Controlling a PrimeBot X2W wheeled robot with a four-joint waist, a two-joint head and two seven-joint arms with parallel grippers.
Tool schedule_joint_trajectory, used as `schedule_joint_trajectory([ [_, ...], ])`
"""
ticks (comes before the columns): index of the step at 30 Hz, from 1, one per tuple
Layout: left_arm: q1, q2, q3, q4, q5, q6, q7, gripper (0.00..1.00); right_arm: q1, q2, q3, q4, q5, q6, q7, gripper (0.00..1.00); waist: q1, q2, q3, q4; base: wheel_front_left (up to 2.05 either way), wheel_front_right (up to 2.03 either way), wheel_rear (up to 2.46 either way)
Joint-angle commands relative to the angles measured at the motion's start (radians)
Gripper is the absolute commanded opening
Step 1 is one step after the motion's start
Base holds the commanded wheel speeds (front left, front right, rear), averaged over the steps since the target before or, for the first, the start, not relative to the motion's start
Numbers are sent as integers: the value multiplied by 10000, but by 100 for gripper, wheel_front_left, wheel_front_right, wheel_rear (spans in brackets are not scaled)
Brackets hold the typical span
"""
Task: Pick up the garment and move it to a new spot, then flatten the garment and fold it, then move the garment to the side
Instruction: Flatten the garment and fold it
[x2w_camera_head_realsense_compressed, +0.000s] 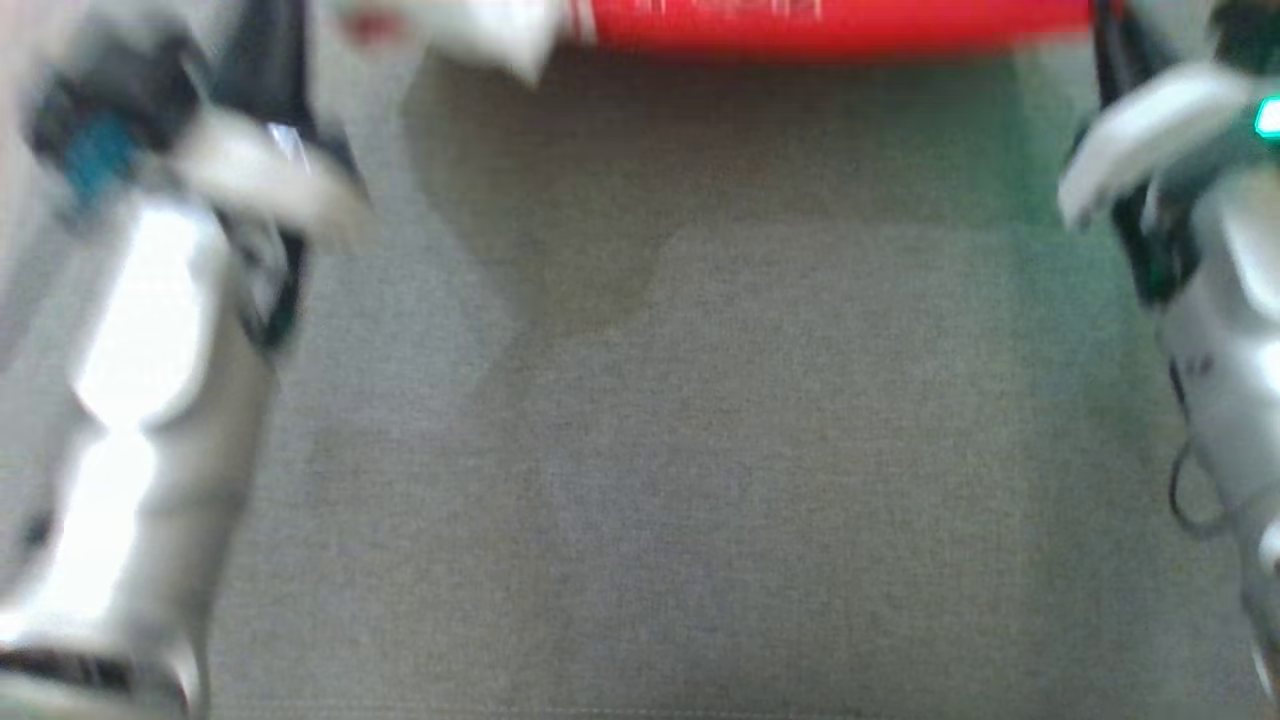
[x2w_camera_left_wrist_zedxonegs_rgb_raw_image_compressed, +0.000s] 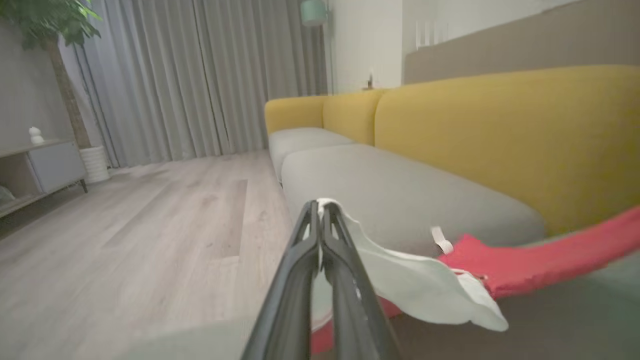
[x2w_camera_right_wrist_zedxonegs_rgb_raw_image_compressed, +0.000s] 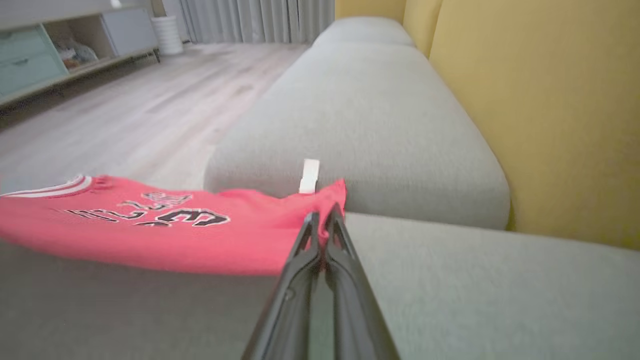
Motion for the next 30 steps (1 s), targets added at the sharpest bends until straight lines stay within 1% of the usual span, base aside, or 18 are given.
schedule_joint_trajectory([
  [1,345,510,122,-544,29,-45,-42,0,218,-142,361,-188,211,-7,50,0,0,0,-400,103,0,0,0],
  [5,2175,902,-364,-987,-128,-51,-42,0,1191,-500,1214,-140,802,-7,591,0,0,0,-995,142,0,0,0],
  [6,2557,1032,-509,-1109,-287,-52,6,0,1397,-582,1422,-196,1003,-7,775,0,0,0,-1139,134,0,0,0],
  [8,3333,1365,-834,-1513,-826,-53,317,0,1821,-535,1700,-406,1757,-7,1332,0,0,0,-1450,25,0,0,0],
  [10,4071,1842,-1080,-2089,-1379,-53,714,0,2202,-655,2216,-821,2368,-7,1969,0,0,0,-1728,-71,0,0,0],
  [13,5054,2611,-1454,-3069,-1844,-54,1379,0,2766,-1095,3092,-1568,3133,-7,2884,0,0,0,-2094,-164,0,0,0],
  [17,6138,3421,-1785,-4407,-2353,-54,2269,0,3466,-1916,3984,-2627,4209,-7,4020,0,0,0,-2558,-199,0,0,0],
  [21,7067,4062,-2087,-5605,-2758,-48,3278,0,4246,-2721,4399,-3631,5379,-7,4994,0,0,0,-3007,-153,0,0,0],
  [23,7493,4365,-2100,-6188,-2918,71,3634,0,4642,-3046,4548,-4200,5885,-7,5381,0,0,0,-3168,-172,0,0,0],
  [24,7493,4365,-2100,-6188,-2918,71,3634,0,4642,-3046,4548,-4200,5885,-7,5381,0,0,0,-3168,-172,0,0,0],
  [28,8159,4865,-1963,-7350,-3200,421,4063,0,5363,-3570,4564,-5369,6918,-7,6107,0,0,0,-3274,-208,0,0,0],
  [30,8378,5054,-1891,-7774,-3352,501,4189,0,5561,-3814,4519,-5852,7157,-7,6351,0,0,0,-3276,-237,0,0,0],
])
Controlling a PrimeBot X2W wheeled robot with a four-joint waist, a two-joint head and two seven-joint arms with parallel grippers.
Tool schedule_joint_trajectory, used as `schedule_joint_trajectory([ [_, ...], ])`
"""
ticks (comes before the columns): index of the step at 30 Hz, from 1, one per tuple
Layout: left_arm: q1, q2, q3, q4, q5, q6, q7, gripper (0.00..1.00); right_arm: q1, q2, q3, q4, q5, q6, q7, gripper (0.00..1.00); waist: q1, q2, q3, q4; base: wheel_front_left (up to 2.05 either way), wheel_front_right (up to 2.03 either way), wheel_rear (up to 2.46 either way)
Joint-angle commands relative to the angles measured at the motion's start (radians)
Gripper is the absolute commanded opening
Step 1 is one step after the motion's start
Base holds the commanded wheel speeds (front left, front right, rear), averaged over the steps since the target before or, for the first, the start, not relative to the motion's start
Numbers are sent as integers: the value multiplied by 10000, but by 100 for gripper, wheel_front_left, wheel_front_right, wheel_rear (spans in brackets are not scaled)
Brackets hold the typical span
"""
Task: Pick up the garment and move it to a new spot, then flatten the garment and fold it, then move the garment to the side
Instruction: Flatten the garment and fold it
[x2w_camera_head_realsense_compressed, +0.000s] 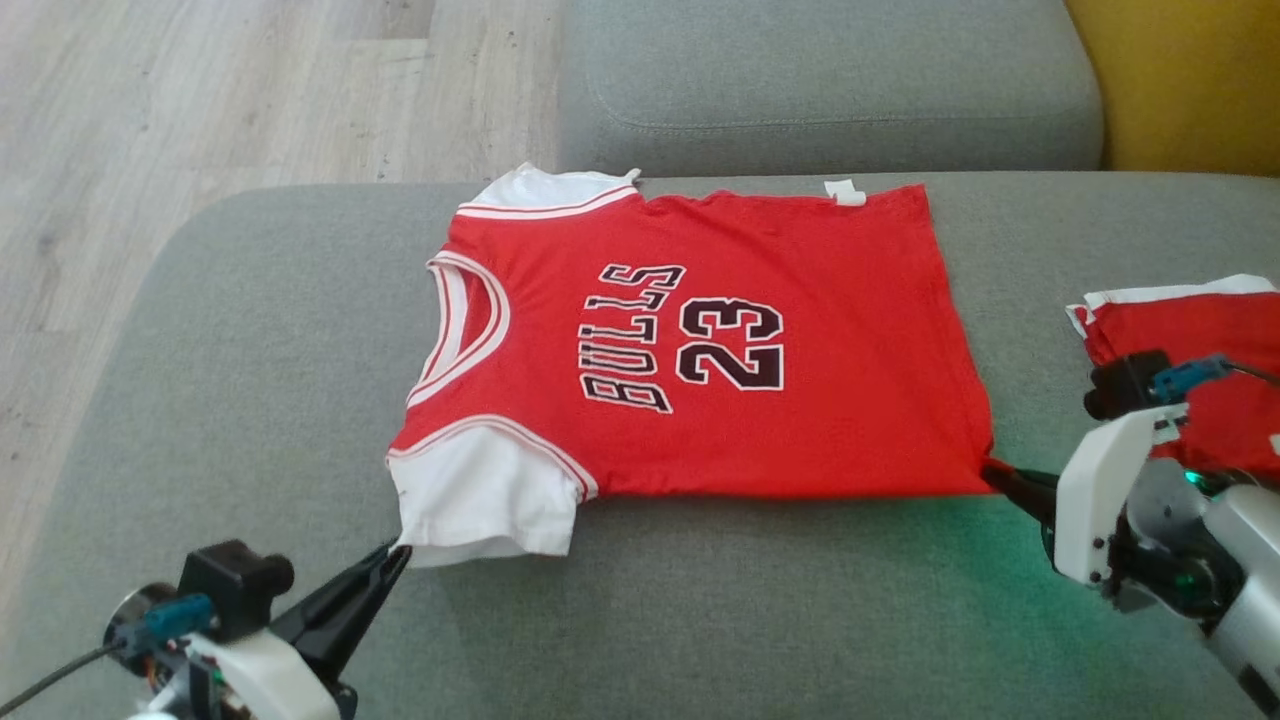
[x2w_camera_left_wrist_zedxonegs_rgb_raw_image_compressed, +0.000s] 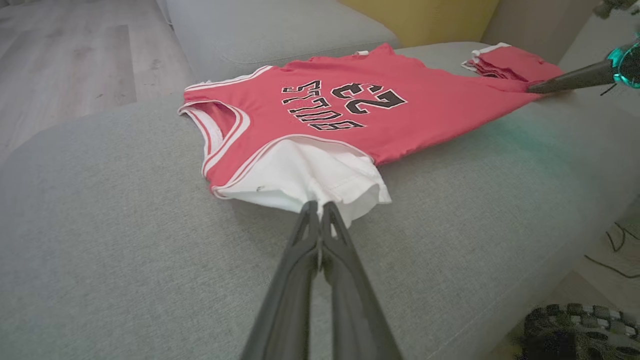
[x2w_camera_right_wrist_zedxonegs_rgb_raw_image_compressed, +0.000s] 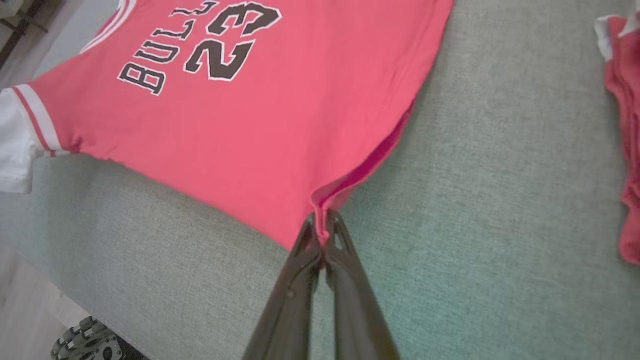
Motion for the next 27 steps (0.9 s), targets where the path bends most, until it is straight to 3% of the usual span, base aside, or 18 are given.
schedule_joint_trajectory([
  [1,-536,484,581,-368,-2,68,14,0,-192,-392,-138,-346,65,-7,-28,0,1,-1,11,-18,0,0,0],
  [5,-727,693,582,-642,194,117,206,0,-129,-459,-403,-747,81,-7,-17,0,1,-1,72,-90,0,0,0],
  [13,-1797,424,657,-211,370,205,497,0,-404,-153,-775,-803,-270,-7,-76,0,1,-1,547,-203,0,0,0],
  [27,-5177,-317,108,2177,666,-403,1076,0,-2338,766,-1348,439,-885,-7,-415,0,1,-1,1997,-346,0,0,0],
])
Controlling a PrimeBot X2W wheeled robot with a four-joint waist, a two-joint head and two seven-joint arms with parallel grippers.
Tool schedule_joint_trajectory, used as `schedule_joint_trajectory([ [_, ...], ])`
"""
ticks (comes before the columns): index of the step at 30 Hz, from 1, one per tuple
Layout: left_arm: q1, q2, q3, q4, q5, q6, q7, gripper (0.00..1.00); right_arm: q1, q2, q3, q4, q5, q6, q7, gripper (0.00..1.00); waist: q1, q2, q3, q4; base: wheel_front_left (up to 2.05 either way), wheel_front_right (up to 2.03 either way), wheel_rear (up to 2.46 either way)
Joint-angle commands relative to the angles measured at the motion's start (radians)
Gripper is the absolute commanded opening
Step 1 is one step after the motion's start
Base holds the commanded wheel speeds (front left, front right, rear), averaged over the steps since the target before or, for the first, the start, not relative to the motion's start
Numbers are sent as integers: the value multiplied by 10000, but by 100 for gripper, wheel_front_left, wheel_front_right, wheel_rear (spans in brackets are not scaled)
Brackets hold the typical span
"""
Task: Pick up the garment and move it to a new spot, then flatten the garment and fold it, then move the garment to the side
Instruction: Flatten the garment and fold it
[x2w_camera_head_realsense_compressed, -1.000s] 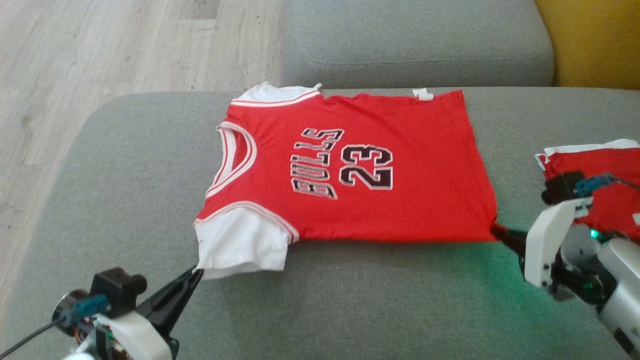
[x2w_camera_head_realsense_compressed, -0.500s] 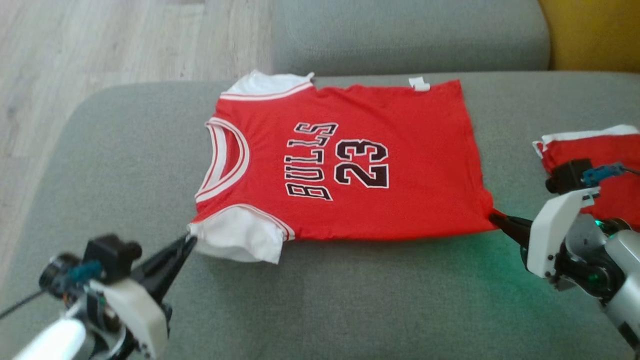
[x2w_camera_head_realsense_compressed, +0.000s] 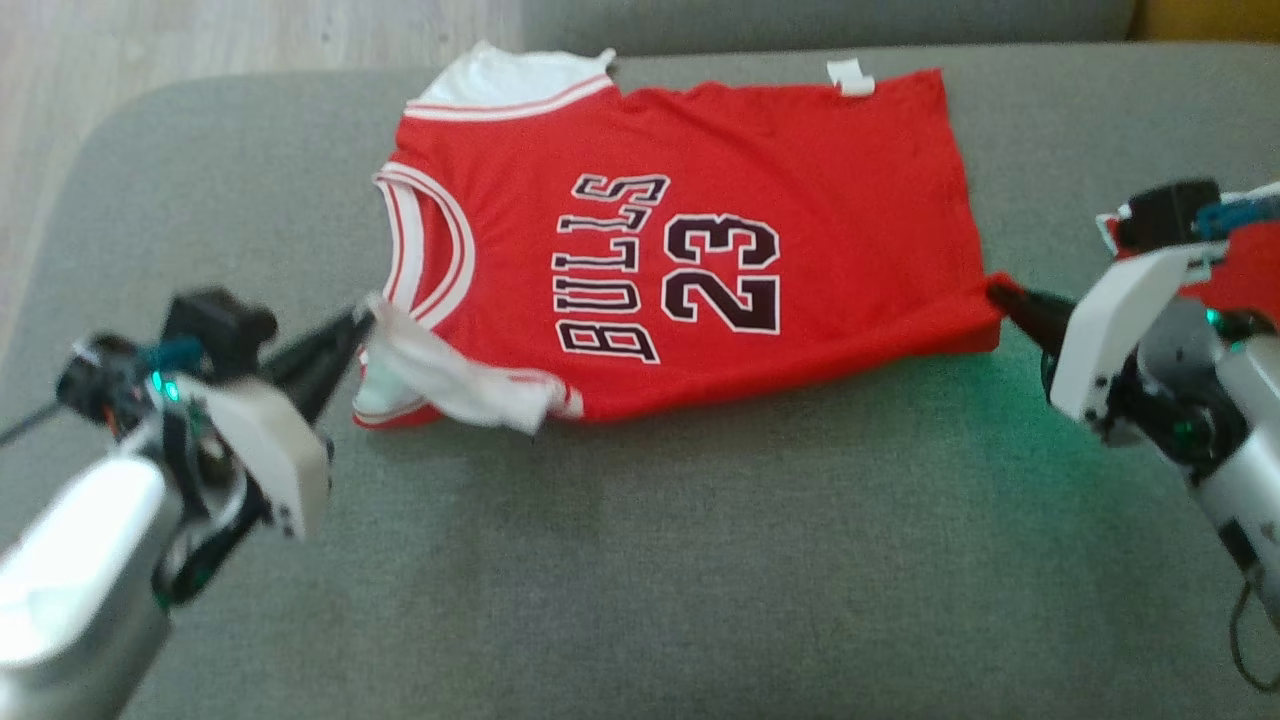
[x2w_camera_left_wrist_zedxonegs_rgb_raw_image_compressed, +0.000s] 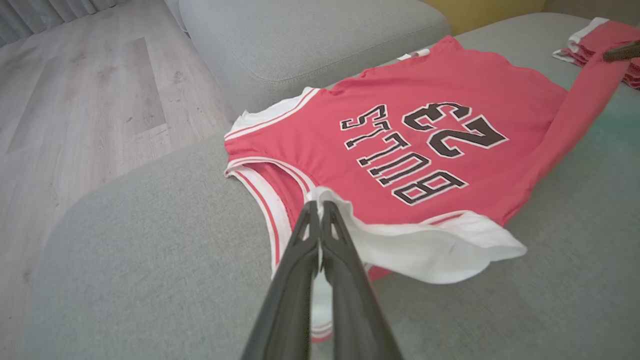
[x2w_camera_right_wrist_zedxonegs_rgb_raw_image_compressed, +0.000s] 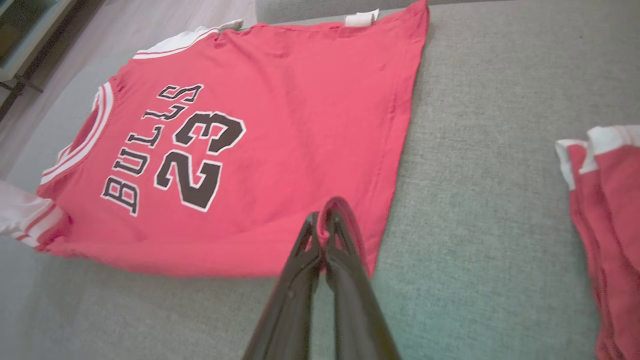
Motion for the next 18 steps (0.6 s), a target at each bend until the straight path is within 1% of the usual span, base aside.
schedule_joint_trajectory([
  [1,-1057,255,447,147,17,-51,-67,0,-527,25,-77,1,-182,-7,-161,0,-2,0,250,-75,0,0,0],
  [5,-1919,107,279,1027,60,-105,-183,0,-992,234,-13,511,-373,-7,-326,0,-2,0,524,-168,0,0,0],
  [10,-2842,-225,-65,2130,134,-131,-242,0,-1451,452,148,1060,-453,-7,-462,0,-2,0,815,-229,0,0,0],
  [11,-2842,-225,-65,2130,134,-131,-242,0,-1451,452,148,1060,-453,-7,-462,0,-2,0,815,-229,0,0,0],
  [18,-4087,-592,-547,3428,437,-143,-728,0,-2181,745,444,1718,-583,-7,-735,0,-2,0,1195,-358,0,0,0],
])
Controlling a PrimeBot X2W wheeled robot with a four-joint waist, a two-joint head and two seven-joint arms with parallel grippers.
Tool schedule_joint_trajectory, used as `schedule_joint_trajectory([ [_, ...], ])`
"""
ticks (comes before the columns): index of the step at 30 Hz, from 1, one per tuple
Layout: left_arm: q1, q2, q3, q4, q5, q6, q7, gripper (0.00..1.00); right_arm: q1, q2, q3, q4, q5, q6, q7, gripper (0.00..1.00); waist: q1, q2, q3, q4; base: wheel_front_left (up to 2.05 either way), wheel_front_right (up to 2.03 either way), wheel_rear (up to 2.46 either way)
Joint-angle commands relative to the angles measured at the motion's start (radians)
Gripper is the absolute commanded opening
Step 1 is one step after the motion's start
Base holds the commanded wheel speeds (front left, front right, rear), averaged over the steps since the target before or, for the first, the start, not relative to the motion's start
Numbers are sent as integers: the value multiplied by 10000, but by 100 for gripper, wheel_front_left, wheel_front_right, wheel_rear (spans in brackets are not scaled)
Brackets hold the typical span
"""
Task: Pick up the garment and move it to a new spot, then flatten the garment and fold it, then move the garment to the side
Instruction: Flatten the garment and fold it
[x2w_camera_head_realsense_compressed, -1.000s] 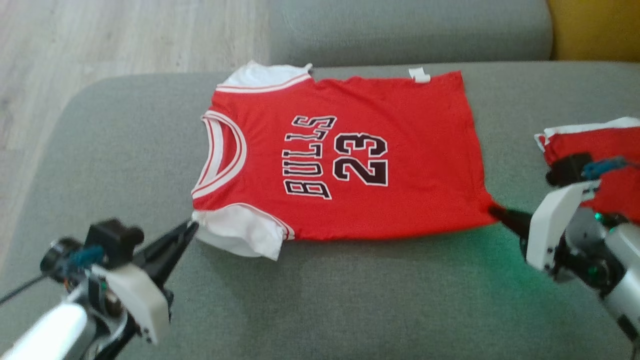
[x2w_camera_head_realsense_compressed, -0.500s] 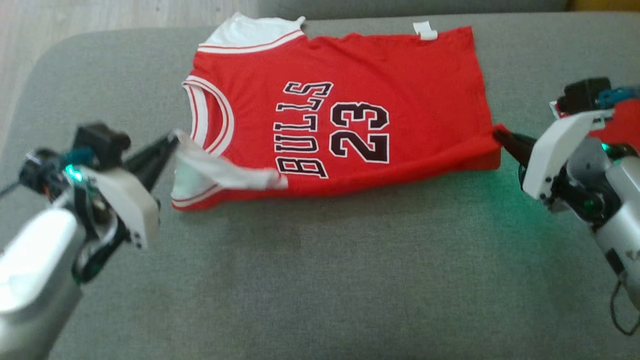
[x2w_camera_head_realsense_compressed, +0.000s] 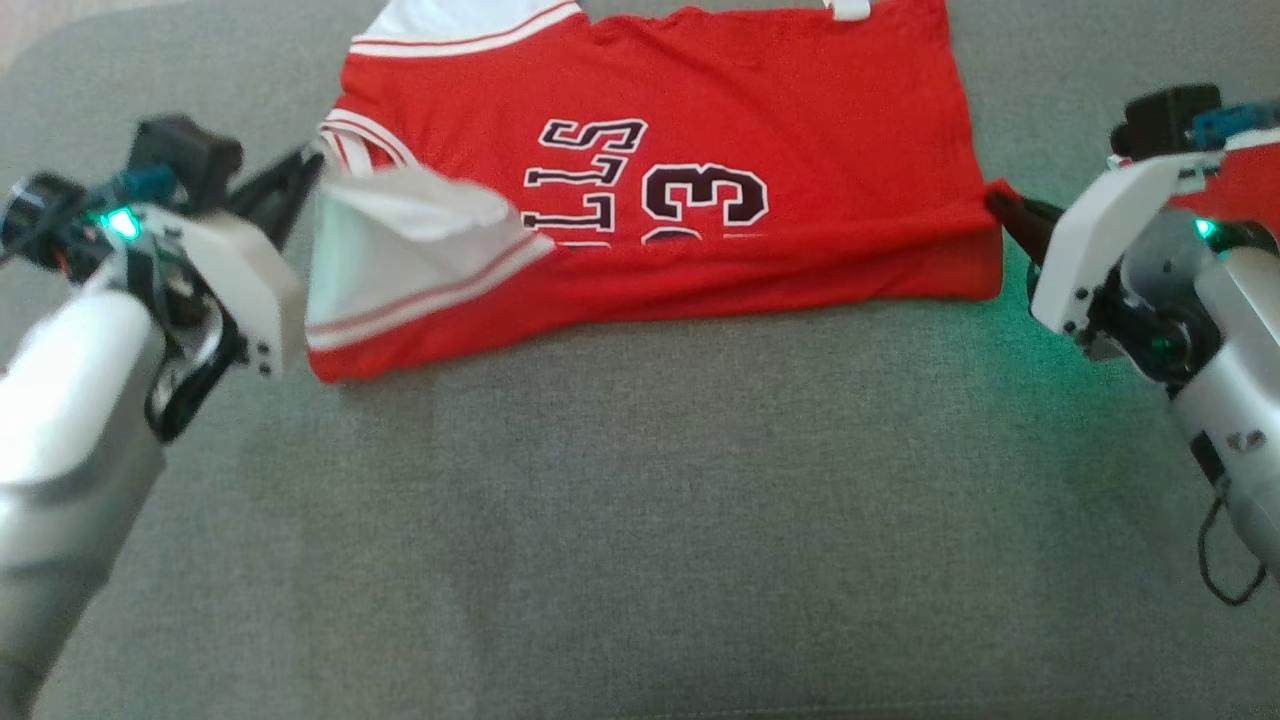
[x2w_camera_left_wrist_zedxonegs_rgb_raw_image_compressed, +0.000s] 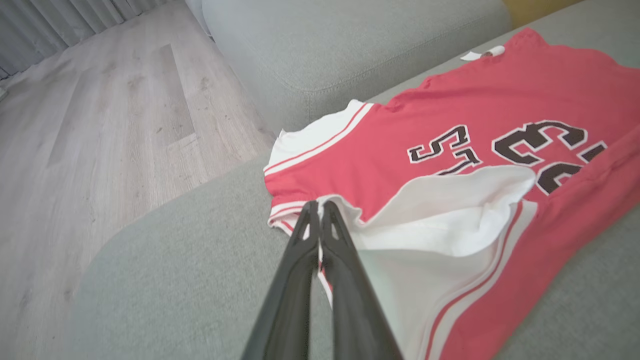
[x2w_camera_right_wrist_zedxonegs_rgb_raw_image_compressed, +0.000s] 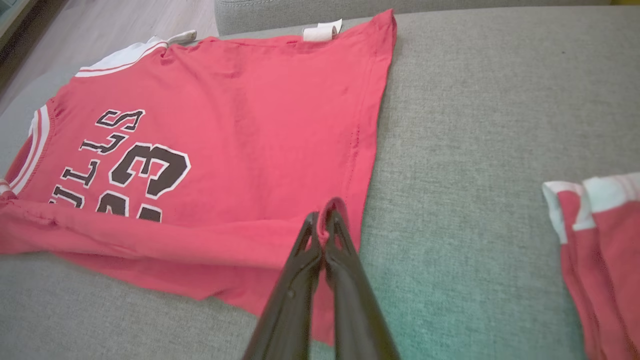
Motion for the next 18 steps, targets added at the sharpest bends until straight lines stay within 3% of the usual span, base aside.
schedule_joint_trajectory([
  [1,-759,323,366,-70,77,21,-175,0,-297,-26,59,-159,-58,-7,-161,0,0,0,88,-46,0,0,0],
  [12,-2269,-467,-144,2002,592,52,-1882,0,-1115,416,581,637,-67,-7,-973,0,0,0,453,-184,0,0,0],
  [13,-2369,-572,-150,2209,666,122,-2109,87,-1240,412,534,818,-197,-7,-1311,24,0,0,464,-169,0,0,0],
  [14,-2450,-678,-135,2418,710,205,-2337,100,-1342,458,494,1004,-311,-7,-1632,100,0,0,465,-150,0,0,0],
  [18,-2634,-1050,-85,3145,789,419,-3173,100,-1545,731,507,1288,-473,-7,-2647,100,0,0,342,-63,0,0,0],
])
